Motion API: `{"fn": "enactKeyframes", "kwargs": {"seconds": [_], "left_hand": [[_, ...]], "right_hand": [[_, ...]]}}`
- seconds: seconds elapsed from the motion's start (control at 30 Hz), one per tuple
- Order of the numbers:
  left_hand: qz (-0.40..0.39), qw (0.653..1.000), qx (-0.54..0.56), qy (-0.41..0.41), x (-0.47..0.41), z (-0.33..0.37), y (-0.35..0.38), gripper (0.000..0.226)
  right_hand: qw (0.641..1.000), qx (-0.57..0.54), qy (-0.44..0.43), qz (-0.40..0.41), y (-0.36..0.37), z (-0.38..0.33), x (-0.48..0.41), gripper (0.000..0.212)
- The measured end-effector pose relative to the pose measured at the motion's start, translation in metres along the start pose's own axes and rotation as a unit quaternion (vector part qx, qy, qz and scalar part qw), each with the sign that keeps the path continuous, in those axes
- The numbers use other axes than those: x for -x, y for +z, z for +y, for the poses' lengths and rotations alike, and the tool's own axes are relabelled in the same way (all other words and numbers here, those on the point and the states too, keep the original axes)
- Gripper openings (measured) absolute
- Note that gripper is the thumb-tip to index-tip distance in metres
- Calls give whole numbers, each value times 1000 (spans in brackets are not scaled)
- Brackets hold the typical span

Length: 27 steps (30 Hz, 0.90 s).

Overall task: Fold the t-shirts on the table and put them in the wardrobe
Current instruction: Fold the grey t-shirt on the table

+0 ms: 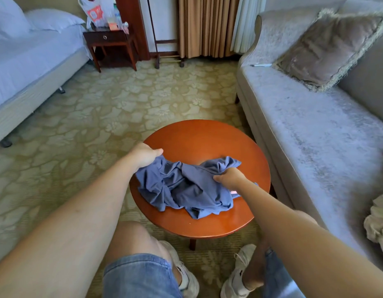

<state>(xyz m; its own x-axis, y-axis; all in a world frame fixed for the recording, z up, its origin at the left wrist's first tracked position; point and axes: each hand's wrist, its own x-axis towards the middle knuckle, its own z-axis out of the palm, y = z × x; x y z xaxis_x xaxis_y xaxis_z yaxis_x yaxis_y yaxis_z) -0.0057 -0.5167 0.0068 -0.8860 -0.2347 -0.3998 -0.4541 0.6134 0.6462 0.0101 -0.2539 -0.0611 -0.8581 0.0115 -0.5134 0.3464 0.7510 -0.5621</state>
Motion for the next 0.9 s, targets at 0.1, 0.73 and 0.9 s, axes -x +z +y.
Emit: {"fn": "enactKeyframes", "kwargs": {"seconds": [0.1, 0.73, 0.9], "left_hand": [[2, 999, -19, 38, -11, -2, 3, 36], [316, 881, 247, 250, 92, 103, -109, 31], [356, 835, 278, 314, 152, 134, -148, 32]], "right_hand": [[999, -14, -29, 12, -1, -1, 1, 26], [854, -123, -328, 384, -140, -133, 120, 32], [801, -115, -375, 453, -189, -156, 179, 33]]}}
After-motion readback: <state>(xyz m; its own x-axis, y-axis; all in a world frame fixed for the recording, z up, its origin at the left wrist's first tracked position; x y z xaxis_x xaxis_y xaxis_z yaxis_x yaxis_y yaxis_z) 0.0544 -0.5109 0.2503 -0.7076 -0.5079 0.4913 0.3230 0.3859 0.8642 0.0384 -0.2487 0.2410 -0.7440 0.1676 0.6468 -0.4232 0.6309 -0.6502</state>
